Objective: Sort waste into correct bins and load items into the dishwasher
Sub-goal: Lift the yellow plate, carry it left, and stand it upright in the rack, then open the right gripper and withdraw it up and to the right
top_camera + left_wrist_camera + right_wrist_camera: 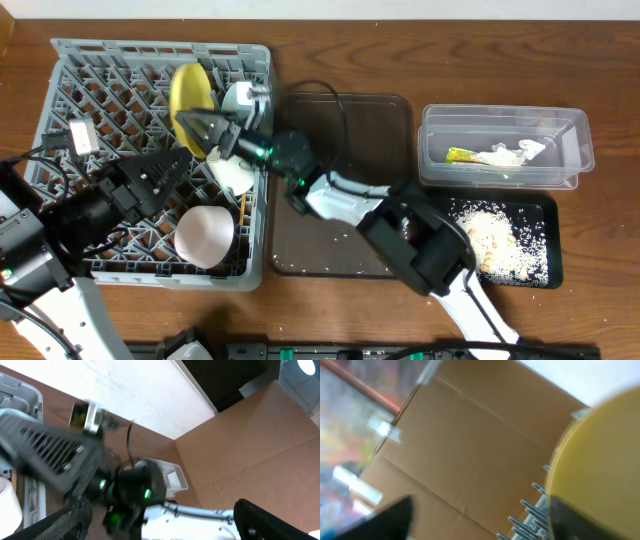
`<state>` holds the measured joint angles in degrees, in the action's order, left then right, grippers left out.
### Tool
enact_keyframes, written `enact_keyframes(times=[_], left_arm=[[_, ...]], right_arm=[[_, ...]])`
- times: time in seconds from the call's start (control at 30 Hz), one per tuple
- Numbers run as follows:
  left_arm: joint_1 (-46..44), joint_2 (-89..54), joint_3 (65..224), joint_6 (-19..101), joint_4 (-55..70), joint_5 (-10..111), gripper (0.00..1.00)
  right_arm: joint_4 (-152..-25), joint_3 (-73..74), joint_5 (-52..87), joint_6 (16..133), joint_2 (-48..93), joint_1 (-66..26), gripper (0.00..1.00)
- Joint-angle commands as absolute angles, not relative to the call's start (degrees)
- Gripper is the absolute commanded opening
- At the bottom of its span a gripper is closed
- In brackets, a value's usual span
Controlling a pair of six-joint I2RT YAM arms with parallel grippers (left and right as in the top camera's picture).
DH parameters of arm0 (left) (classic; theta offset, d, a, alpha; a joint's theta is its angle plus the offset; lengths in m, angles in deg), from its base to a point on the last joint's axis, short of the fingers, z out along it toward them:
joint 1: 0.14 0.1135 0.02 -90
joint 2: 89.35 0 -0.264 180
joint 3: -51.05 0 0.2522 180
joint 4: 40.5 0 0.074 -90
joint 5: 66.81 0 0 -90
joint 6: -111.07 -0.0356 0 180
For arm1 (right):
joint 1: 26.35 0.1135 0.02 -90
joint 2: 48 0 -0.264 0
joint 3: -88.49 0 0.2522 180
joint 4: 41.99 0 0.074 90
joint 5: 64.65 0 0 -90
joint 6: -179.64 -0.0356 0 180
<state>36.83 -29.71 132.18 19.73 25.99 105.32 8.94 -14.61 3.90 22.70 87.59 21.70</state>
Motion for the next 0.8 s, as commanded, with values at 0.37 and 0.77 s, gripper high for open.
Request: enact_keyframes(times=[0.37,0.77], left_arm=[[36.97,-29.78,132.53,19.38,26.12,105.60,0.91],[36.97,-29.78,132.53,19.38,26.12,105.60,0.91]], right_arm=[[-58.38,-22.79,-2.22,59.11,64.84,5.94,0.99],[-107.85,-22.79,13.32,87.13,46.94,-10.69,0.99]])
